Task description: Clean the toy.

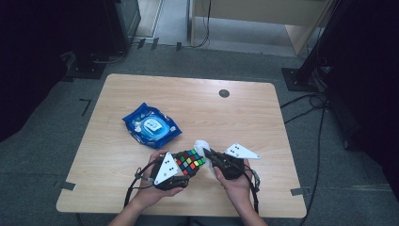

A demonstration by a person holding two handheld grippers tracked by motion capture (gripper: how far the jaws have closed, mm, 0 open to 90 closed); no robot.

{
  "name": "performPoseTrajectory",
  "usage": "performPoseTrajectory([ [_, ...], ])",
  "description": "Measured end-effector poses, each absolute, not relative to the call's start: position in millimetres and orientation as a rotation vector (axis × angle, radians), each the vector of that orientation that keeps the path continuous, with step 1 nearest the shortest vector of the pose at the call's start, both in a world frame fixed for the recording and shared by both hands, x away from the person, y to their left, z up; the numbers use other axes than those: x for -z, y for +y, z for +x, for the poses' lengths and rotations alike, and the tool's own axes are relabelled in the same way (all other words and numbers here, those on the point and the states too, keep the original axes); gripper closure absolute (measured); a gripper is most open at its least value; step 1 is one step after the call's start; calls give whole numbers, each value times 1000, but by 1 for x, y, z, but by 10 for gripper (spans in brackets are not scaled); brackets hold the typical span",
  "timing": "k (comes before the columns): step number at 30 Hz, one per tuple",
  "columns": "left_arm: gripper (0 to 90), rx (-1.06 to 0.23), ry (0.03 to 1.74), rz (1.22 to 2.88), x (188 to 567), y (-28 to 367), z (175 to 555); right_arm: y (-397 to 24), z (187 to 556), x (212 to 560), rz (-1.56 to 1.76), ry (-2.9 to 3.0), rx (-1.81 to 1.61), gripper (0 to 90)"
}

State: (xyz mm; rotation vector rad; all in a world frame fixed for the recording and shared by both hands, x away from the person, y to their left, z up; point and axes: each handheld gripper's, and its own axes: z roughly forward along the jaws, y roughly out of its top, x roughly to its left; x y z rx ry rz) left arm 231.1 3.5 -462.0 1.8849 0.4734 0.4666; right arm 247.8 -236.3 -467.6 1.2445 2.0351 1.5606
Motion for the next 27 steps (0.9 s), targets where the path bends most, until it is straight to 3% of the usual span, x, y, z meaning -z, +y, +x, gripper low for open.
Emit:
performPoseTrajectory([
  [4, 344, -489, 487, 1888, 462, 7, 234, -244, 260, 483, 1299, 2072, -1442, 868],
  [14, 343, -488, 528, 1881, 465, 13, 240, -296, 273, 481, 1399, 1882, -1270, 854],
  [16, 343, -487, 531, 1882, 465, 13, 240, -301, 278, 486, 1436, 1881, -1244, 764],
  [19, 344, -484, 538, 1883, 467, 13, 241, -305, 278, 488, 1469, 1863, -1260, 713],
  [27, 343, -481, 550, 1889, 470, 13, 243, -277, 262, 458, 1400, 1885, -1450, 511],
])
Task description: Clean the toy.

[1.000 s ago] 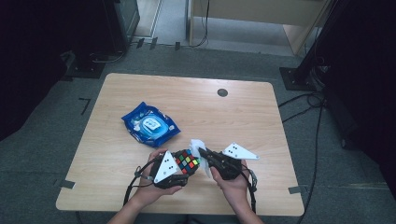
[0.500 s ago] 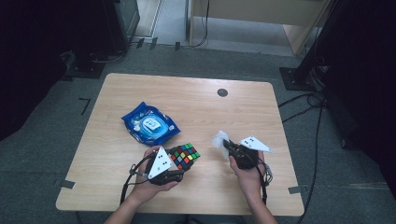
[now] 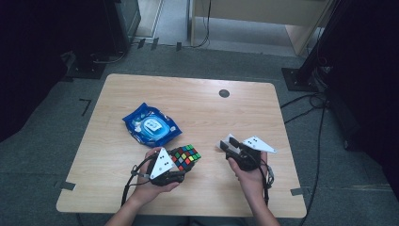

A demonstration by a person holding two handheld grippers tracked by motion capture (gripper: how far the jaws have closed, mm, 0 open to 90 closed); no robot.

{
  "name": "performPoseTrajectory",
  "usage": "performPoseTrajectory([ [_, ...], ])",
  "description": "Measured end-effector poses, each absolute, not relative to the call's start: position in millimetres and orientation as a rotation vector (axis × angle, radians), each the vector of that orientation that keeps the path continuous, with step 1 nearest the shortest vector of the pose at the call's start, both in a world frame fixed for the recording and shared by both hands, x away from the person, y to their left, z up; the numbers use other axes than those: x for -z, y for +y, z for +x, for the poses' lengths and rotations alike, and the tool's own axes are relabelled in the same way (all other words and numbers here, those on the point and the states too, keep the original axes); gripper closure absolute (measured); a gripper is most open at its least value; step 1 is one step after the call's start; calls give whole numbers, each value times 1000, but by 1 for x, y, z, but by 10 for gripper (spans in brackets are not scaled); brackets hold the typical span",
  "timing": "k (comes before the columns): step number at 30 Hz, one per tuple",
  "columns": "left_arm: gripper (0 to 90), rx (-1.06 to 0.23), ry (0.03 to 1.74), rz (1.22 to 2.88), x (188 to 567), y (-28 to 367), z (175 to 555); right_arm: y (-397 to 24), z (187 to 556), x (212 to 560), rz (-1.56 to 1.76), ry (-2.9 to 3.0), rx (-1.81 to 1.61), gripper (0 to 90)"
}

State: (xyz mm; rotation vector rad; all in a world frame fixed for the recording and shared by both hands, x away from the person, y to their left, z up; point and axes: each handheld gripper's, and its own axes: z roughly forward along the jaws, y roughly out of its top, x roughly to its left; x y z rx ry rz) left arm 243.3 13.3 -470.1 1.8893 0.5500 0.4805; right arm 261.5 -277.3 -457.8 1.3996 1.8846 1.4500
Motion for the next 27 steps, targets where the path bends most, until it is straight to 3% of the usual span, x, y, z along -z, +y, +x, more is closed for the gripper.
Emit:
performPoseTrajectory([
  [5, 343, -485, 557, 1891, 471, 14, 244, -243, 245, 440, 1358, 1963, -1587, 357],
  [11, 343, -502, 552, 1893, 471, 9, 241, -214, 233, 436, 1403, 2031, -1669, 251],
  [27, 342, -519, 514, 1909, 469, 3, 235, -205, 235, 453, 1574, 2073, -1708, 340],
])
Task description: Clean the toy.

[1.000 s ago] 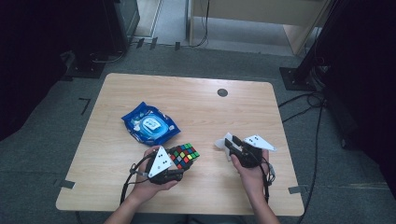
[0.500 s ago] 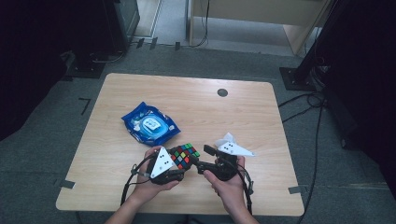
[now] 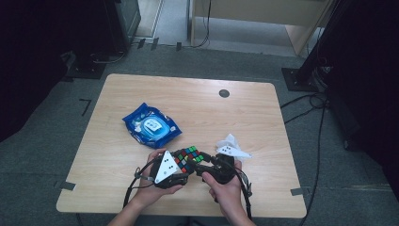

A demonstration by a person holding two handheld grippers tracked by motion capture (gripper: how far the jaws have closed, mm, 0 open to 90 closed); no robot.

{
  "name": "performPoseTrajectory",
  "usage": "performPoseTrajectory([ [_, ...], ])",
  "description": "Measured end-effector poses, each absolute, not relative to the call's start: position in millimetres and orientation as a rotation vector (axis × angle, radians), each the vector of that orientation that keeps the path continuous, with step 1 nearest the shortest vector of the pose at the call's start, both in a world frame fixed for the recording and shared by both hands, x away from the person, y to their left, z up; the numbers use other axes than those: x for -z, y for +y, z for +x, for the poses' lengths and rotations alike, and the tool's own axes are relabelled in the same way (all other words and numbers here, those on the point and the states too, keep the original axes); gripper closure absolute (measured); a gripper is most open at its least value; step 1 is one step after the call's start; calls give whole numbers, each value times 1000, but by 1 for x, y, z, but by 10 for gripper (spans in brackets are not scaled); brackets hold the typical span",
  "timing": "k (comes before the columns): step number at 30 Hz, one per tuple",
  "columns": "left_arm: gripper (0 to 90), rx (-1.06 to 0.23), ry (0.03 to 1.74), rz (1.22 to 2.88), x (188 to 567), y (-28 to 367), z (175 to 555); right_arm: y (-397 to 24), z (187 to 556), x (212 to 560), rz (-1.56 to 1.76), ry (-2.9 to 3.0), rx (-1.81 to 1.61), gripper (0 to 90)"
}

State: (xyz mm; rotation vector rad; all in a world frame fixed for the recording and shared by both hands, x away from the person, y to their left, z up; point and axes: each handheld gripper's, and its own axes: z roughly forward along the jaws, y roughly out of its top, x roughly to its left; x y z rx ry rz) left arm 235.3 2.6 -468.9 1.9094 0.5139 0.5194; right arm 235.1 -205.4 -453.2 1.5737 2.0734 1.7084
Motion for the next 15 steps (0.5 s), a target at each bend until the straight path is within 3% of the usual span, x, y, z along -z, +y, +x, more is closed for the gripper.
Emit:
performPoseTrajectory([
  [10, 329, -488, 480, 1923, 470, 4, 237, -210, 236, 450, 1545, 2094, -1683, 349],
  [15, 262, -469, 427, 1959, 472, 7, 238, -220, 237, 441, 1528, 2049, -1669, 350],
])
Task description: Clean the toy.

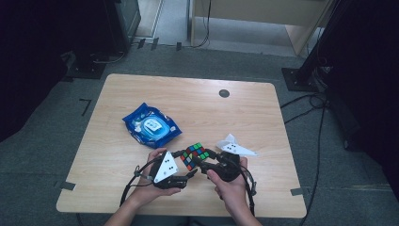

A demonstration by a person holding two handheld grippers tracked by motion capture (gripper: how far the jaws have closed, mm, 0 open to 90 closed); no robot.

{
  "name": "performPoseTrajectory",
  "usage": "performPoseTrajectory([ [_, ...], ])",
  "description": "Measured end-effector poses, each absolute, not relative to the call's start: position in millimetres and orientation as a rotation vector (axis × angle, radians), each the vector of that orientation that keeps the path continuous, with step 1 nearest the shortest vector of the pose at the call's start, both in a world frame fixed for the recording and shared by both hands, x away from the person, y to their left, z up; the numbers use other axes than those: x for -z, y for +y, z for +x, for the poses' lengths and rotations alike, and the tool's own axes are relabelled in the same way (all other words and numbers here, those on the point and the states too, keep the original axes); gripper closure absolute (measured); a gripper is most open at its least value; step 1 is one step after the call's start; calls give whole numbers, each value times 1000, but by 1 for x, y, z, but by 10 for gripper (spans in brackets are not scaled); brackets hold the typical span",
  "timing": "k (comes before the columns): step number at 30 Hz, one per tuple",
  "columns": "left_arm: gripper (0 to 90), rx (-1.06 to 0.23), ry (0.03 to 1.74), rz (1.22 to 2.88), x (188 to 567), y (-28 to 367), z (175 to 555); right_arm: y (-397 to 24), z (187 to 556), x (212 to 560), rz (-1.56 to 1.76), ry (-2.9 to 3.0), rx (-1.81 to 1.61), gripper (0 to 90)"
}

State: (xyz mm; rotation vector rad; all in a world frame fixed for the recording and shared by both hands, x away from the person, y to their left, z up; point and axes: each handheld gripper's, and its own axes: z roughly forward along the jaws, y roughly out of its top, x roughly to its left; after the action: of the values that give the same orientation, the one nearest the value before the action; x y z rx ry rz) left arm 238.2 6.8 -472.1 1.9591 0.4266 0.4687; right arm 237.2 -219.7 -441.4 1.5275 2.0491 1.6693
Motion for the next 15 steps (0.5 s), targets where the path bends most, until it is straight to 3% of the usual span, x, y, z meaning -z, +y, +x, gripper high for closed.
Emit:
performPoseTrajectory([
  [7, 293, -598, 461, 2019, 480, 6, 242, -233, 240, 433, 1540, 2049, -1682, 349],
  [15, 298, -636, 438, 2012, 482, 6, 240, -226, 241, 436, 1541, 2118, -1674, 349],
])
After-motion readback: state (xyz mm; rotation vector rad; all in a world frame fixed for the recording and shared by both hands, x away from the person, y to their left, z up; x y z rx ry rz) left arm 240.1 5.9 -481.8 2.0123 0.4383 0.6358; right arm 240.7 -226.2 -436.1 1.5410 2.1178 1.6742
